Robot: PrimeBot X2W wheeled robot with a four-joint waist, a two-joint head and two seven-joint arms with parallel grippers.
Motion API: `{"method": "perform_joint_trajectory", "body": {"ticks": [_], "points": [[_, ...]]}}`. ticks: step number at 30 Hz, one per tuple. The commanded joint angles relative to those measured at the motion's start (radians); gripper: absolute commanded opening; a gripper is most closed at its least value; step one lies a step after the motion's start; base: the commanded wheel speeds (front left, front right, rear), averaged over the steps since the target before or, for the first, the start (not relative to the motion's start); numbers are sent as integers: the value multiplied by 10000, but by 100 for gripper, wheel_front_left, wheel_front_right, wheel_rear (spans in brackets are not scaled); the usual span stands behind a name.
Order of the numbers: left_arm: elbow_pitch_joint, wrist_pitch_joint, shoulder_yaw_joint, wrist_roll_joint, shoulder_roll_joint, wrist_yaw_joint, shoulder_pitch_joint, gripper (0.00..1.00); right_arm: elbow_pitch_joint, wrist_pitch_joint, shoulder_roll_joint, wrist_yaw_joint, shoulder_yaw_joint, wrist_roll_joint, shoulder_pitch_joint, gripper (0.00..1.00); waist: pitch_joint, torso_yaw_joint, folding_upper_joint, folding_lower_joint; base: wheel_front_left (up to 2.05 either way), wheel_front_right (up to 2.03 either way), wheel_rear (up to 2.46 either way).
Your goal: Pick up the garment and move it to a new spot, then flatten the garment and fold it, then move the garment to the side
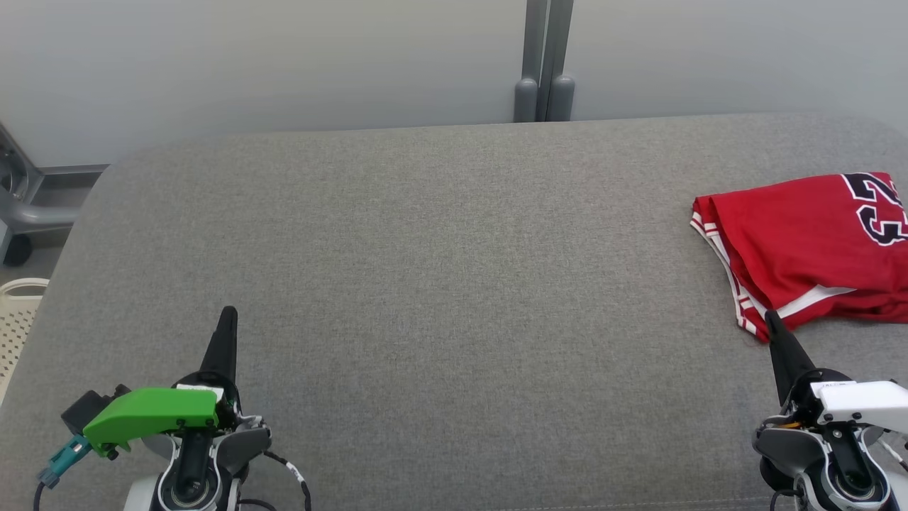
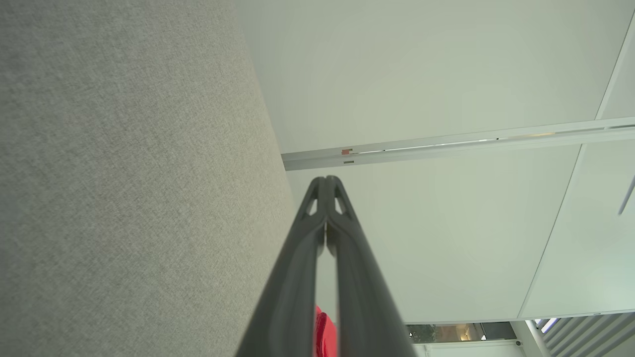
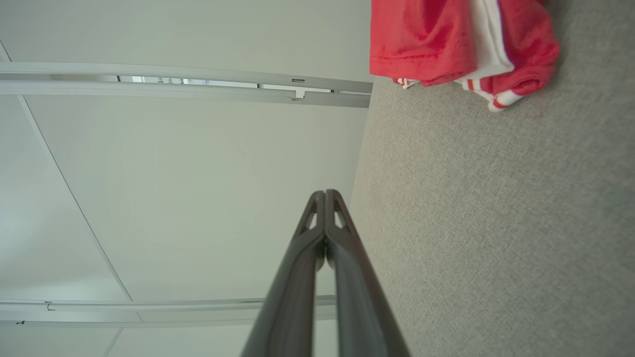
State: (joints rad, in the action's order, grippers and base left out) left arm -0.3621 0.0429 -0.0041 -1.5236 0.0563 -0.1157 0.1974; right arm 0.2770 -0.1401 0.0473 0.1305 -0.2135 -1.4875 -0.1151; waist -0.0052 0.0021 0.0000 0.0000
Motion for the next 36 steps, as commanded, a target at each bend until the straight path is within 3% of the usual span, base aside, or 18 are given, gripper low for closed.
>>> {"method": "perform_joint_trajectory", "body": {"ticks": [1,15,36], "points": [[-10,53,45,-251,-3,-86,257,0,-60,-79,47,4,-59,-225,-165,0,8,-2,0,0,0,0,0],[-100,274,104,-1061,-75,-190,500,0,-57,-262,50,4,-244,-1104,-276,0,92,-25,0,0,0,0,0],[-93,269,99,-1038,-69,-186,482,0,-56,-251,49,4,-237,-1080,-260,0,92,-25,0,0,0,0,0]]}}
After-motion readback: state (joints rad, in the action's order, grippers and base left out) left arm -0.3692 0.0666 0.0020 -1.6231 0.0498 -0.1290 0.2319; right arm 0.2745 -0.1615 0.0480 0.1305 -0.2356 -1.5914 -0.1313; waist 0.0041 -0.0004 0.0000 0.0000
